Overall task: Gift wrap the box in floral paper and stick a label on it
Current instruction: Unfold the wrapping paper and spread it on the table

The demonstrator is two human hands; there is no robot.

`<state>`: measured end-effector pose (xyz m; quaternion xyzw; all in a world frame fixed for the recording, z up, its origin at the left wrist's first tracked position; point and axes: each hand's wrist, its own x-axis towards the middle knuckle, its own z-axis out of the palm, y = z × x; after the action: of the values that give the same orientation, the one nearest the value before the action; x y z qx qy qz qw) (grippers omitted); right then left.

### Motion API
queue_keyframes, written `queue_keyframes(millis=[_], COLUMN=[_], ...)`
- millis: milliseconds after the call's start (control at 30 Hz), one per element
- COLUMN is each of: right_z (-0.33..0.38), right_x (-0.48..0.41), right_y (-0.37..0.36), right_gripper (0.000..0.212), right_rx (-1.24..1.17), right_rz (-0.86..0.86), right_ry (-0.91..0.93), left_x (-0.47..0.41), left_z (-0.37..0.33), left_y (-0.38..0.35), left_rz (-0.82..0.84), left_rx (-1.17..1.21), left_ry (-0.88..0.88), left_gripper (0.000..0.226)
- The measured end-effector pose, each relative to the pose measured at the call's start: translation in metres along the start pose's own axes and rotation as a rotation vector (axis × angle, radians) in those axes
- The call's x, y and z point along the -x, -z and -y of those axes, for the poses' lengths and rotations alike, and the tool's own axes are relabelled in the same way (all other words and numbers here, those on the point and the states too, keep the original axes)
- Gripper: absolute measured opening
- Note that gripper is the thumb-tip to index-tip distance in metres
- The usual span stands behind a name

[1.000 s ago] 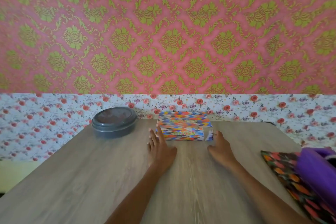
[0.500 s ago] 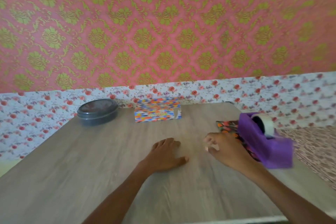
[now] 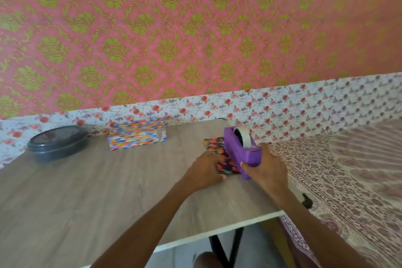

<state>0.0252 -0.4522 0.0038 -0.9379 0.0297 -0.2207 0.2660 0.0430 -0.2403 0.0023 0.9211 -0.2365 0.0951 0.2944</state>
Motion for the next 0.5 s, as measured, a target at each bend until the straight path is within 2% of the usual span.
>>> queue_keyframes(millis=[133, 233, 300, 400, 500], right_z=[-0.005, -0.014, -0.019, -0.024, -0.027], right_x=[-0.004, 0.005, 0.008, 0.006, 0.007], right_y=[0.006, 0.009, 0.016, 0.028, 0.036], right_gripper=[0.084, 0.085, 0.080, 0.076, 0.077], right_rx=[-0.061, -0.127, -0.152, -0.139, -0.137], right_rz=[-0.017, -0.058, -0.097, -0.121, -0.157], right_ry=[-0.002, 0.011, 0.020, 0.028, 0.022], left_x=[-0.018, -0.015, -0.014, -0.016, -0.007], left_z=[-0.002, -0.010, -0.013, -0.006, -0.004], left_y=[-0.022, -0.029, -0.025, -0.009, 0.019], left_rz=[0.068, 0.040, -0.050, -0.201, -0.346], left_rx=[-0.357, -0.669, -0.813, -0.822, -0.647], left_ry=[-0.111, -0.287, -0.348, -0.288, -0.112], left_gripper=[0.039, 0.031, 0.040, 0.039, 0.031])
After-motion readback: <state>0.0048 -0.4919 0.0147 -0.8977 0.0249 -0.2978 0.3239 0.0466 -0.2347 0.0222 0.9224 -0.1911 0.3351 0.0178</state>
